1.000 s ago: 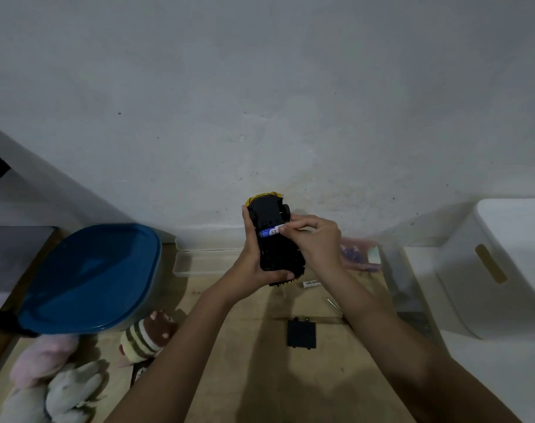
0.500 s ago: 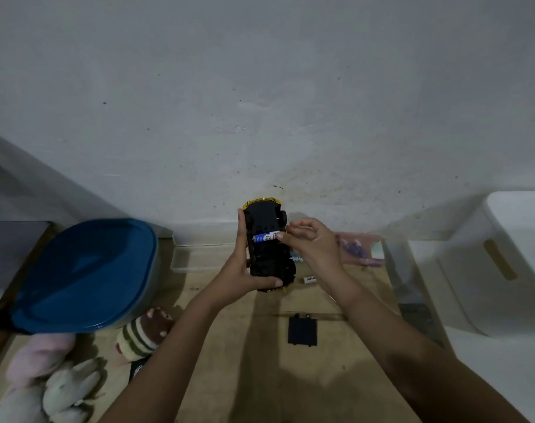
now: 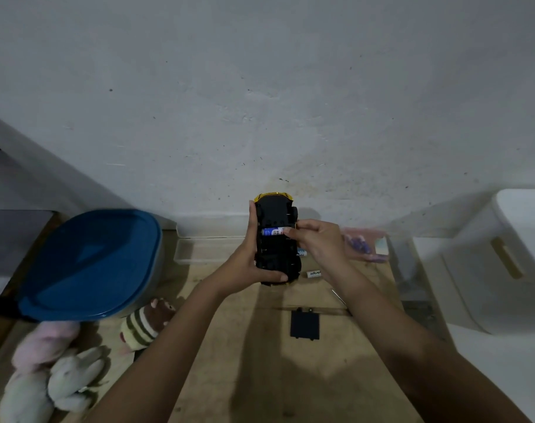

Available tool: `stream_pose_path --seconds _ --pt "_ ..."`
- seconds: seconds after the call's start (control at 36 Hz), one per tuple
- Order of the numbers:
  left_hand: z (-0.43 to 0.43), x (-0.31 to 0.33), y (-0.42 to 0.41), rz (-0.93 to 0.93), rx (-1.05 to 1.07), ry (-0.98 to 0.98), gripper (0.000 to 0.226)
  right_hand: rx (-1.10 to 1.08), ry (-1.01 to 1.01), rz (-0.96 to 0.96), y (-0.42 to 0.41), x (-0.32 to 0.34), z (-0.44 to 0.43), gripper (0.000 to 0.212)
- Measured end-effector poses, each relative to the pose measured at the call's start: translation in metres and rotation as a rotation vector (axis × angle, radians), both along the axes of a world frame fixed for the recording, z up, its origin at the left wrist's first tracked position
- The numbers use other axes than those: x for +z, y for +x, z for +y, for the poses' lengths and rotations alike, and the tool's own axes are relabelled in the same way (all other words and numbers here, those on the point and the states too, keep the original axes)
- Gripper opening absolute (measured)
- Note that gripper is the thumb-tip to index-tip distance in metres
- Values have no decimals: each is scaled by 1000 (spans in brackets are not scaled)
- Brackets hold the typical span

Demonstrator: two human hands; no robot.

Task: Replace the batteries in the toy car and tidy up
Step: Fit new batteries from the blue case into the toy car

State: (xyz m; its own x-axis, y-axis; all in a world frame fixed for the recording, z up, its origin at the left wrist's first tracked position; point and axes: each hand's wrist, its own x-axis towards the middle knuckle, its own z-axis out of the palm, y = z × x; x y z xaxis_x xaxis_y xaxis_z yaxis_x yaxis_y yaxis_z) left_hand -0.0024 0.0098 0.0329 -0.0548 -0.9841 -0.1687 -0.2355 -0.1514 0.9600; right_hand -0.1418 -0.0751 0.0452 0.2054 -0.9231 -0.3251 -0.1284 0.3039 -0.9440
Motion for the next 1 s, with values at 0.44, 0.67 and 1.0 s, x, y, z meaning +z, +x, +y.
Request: stream_pose_path --seconds 0.44,0.67,1.0 --pt "24 -33 20 42 150 107 131 677 -594 1063 -65 -99 -5 36" --pt "25 -36 24 48 190 114 133 542 -541 674 -53 -90 -2 15" --pt "18 -13 6 31 194 11 129 517 -762 289 4 4 2 12"
